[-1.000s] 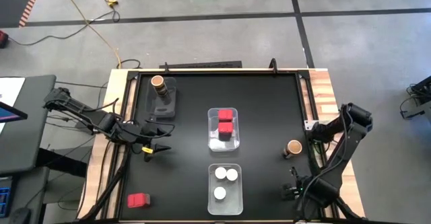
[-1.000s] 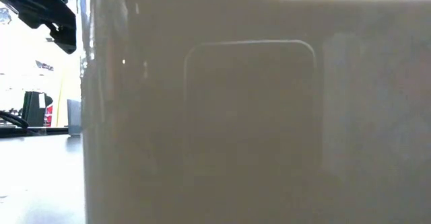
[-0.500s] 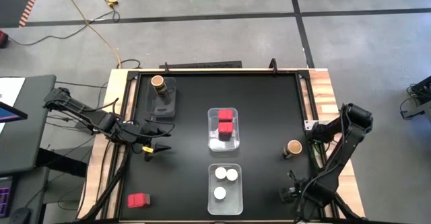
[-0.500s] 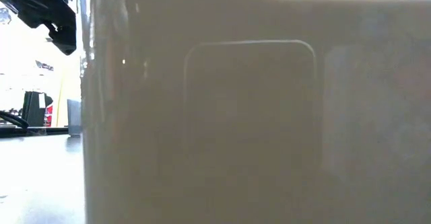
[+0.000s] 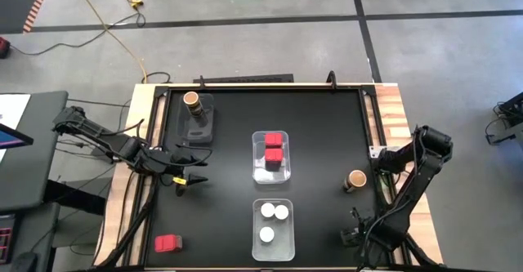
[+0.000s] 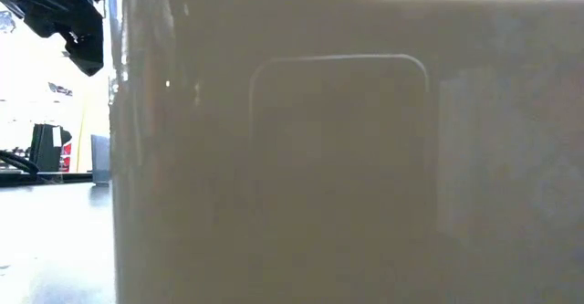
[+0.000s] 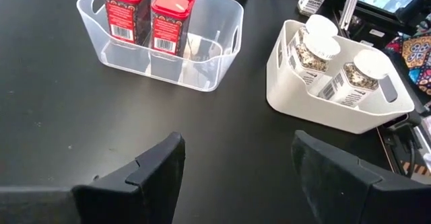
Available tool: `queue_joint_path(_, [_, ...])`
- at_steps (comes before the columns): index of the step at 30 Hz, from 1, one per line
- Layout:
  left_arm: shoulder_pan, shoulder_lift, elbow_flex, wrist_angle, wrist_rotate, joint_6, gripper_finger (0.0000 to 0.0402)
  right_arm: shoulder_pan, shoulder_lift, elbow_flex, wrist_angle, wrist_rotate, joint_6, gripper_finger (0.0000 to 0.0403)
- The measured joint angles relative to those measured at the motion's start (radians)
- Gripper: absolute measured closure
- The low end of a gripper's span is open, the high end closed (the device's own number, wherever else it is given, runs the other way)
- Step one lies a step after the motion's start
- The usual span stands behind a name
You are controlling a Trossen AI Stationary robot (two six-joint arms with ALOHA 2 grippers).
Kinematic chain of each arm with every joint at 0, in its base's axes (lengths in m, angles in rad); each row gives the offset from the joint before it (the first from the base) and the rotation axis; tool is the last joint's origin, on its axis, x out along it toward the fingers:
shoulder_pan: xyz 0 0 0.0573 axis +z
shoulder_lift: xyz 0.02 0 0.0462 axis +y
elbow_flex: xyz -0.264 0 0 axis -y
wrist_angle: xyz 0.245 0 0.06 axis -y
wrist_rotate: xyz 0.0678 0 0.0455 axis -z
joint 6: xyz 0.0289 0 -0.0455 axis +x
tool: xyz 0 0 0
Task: Sort spices by type
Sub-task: Put the white seasoning bottle into the white bin
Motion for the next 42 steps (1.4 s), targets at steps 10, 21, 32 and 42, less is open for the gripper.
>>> queue_joint_path(10, [0.000,0.000,0.000,0.000,-0.011,0.000,0.0141,0.000,0.000,0.001,0.007,0.002,-0.006,0.0173])
queue_joint_path(21, [0.000,0.000,0.000,0.000,-0.014,0.000,0.0141,-0.041,-0.013,0.006,0.012,0.009,-0.145,0.0183])
queue_joint_path(32, [0.000,0.000,0.000,0.000,-0.014,0.011,0.0141,-0.164,-0.060,0.223,-0.238,0.119,-0.550,0.0183])
queue_joint_path(42, [0.000,0.000,0.000,0.000,-0.014,0.011,0.0141,-0.338,-0.060,0.419,-0.255,0.144,-1.091,0.0183])
